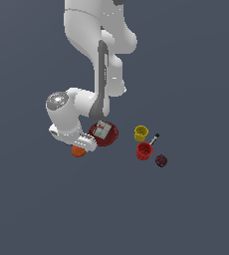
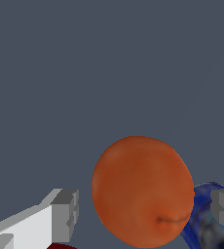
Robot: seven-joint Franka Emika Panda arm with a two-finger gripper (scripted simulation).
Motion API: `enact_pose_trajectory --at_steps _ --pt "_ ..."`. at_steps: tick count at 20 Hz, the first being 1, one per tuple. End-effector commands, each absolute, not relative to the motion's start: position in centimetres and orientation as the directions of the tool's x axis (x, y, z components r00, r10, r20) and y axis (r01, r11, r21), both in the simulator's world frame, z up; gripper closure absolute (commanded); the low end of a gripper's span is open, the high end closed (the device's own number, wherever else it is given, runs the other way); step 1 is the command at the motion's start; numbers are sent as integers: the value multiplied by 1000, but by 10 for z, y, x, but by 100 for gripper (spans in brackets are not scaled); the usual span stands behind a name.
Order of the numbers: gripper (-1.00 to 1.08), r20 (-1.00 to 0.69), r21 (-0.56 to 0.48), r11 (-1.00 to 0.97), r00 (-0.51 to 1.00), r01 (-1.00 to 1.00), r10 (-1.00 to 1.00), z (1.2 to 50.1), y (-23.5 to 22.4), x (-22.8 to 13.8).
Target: Pick up a designated object from a clutter of objects.
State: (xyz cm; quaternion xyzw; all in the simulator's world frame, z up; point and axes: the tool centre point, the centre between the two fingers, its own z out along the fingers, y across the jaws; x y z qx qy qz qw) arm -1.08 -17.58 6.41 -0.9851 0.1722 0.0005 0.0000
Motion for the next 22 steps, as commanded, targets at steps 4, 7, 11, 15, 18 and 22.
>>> enact_pose_trajectory --at_steps 4,7,11,15,18,22 --pt "-92 0 0 -941 941 -339 -339 48 -176 -10" --pt "108 0 0 -941 941 -339 -339 47 -176 -10" --pt "108 0 0 -941 941 -339 -339 47 -176 -10" --pt "108 0 0 -941 941 -339 -339 47 -176 -10" --pt "108 31 -2 -941 940 -339 -339 62 -180 0" --pt "108 31 -2 -941 940 -339 -339 67 -176 -1"
